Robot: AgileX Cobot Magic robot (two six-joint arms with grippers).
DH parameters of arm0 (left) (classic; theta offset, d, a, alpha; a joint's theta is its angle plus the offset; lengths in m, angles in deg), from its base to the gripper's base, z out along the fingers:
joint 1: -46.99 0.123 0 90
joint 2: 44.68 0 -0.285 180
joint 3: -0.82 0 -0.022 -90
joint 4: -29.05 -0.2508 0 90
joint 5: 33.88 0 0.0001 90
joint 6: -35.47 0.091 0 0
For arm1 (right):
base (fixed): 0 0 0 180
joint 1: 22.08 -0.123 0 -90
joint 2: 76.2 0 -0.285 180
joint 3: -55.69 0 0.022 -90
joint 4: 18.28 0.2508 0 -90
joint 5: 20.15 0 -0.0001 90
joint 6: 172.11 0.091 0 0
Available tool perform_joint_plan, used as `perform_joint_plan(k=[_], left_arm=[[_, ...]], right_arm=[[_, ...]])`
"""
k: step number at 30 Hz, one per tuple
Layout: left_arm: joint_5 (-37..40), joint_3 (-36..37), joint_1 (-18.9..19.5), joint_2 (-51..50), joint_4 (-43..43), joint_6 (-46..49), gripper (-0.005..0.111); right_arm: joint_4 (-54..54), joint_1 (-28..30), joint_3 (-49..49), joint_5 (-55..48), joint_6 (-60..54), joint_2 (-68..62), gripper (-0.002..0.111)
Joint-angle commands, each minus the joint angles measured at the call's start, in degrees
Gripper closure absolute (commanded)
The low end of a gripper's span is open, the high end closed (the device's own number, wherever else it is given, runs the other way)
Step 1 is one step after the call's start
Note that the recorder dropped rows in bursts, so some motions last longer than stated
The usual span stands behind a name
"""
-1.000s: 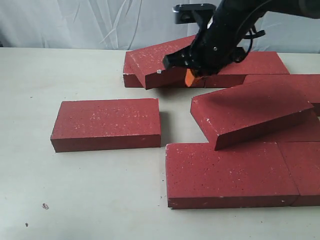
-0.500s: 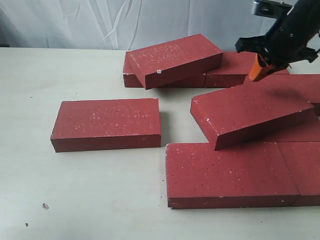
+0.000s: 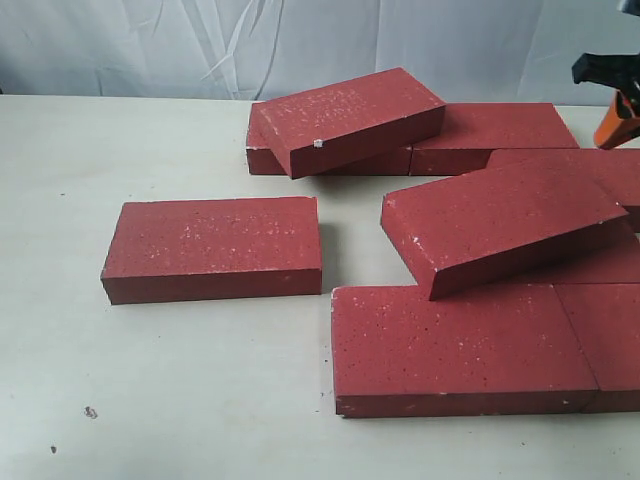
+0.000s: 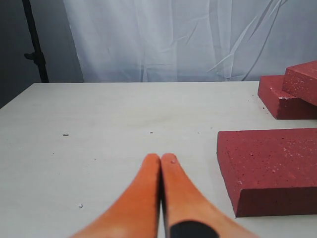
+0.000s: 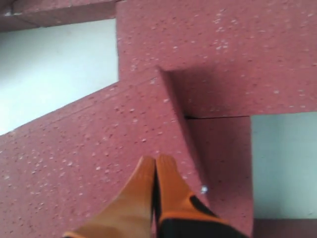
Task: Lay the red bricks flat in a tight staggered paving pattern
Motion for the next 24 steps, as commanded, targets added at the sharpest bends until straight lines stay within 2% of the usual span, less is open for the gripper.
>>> perform_joint_plan(k=[1,8,16,20,24], left_arm=[[0.1,0.3,0.2,0.3,-0.4,-0.3,0.107],[0.1,0.3,0.2,0.3,-0.4,-0.3,0.107],[0.1,0.3,0.2,0.3,-0.4,-0.3,0.107],[0.1,0.3,0.2,0.3,-0.4,-0.3,0.107],[0.1,0.3,0.2,0.3,-0.4,-0.3,0.107]], right_arm=[[-6.0,3.0,-0.3,3.2,0.3,0.2,0.109],[-10.1,6.0,0.5,8.7,3.9,0.2,0.109],[-10.2,6.0,9.3,16.3,3.0,-1.5,0.109],[-7.4,6.0,11.4,16.6,-0.1,-2.8,0.109],[1.4,5.7,11.7,15.6,-7.6,-2.8,0.109]])
